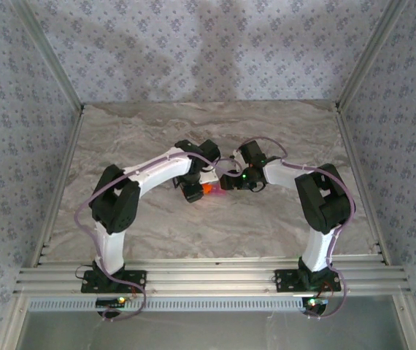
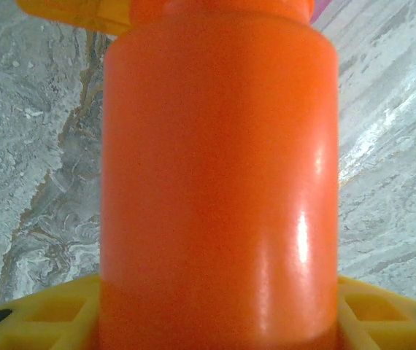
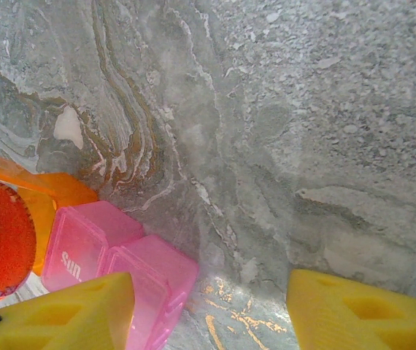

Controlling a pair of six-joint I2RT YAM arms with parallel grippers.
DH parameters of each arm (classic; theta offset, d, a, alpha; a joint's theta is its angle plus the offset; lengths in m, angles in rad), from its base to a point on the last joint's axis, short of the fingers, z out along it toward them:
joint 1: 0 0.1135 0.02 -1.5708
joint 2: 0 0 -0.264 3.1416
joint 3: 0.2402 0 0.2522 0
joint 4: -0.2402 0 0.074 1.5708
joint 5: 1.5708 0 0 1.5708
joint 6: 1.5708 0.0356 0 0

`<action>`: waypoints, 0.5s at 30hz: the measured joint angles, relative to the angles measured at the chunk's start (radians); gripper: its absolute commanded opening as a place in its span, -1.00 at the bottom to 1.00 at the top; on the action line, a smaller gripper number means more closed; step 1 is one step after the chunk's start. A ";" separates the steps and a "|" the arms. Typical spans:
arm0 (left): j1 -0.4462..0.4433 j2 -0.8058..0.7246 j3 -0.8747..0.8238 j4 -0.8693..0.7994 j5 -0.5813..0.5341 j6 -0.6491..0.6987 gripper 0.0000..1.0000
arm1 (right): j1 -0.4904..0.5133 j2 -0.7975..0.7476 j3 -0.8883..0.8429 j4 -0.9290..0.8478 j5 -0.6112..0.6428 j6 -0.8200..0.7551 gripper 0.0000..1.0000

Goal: Sort the pills into containers

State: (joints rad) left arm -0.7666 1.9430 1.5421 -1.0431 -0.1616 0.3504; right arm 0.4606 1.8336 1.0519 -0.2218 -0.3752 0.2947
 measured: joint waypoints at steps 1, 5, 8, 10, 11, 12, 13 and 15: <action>0.002 -0.014 -0.014 0.010 0.006 -0.005 -1.00 | 0.000 0.000 0.000 0.000 0.000 0.000 0.20; 0.013 -0.071 -0.063 0.059 0.025 -0.023 -1.00 | 0.000 0.000 0.000 0.000 0.000 0.000 0.19; 0.017 -0.109 -0.107 0.099 0.040 -0.036 -1.00 | 0.000 0.000 0.000 0.000 0.000 0.000 0.19; 0.017 -0.132 -0.140 0.129 0.046 -0.045 -1.00 | 0.000 0.000 0.000 0.000 0.000 0.000 0.19; 0.019 -0.144 -0.160 0.146 0.050 -0.049 -1.00 | 0.000 0.000 0.000 0.000 0.000 0.000 0.20; 0.019 -0.154 -0.177 0.159 0.056 -0.053 -1.00 | 0.000 0.000 0.000 0.000 0.000 0.000 0.20; 0.019 -0.166 -0.196 0.174 0.061 -0.056 -1.00 | 0.000 0.000 0.000 0.000 0.000 0.000 0.20; 0.020 -0.186 -0.227 0.198 0.068 -0.062 -1.00 | 0.000 0.000 0.000 0.000 0.000 0.000 0.20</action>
State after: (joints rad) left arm -0.7467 1.7569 1.3148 -0.8452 -0.0933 0.2882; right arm 0.4606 1.8339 1.0523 -0.2218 -0.3752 0.2943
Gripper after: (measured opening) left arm 0.531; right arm 0.598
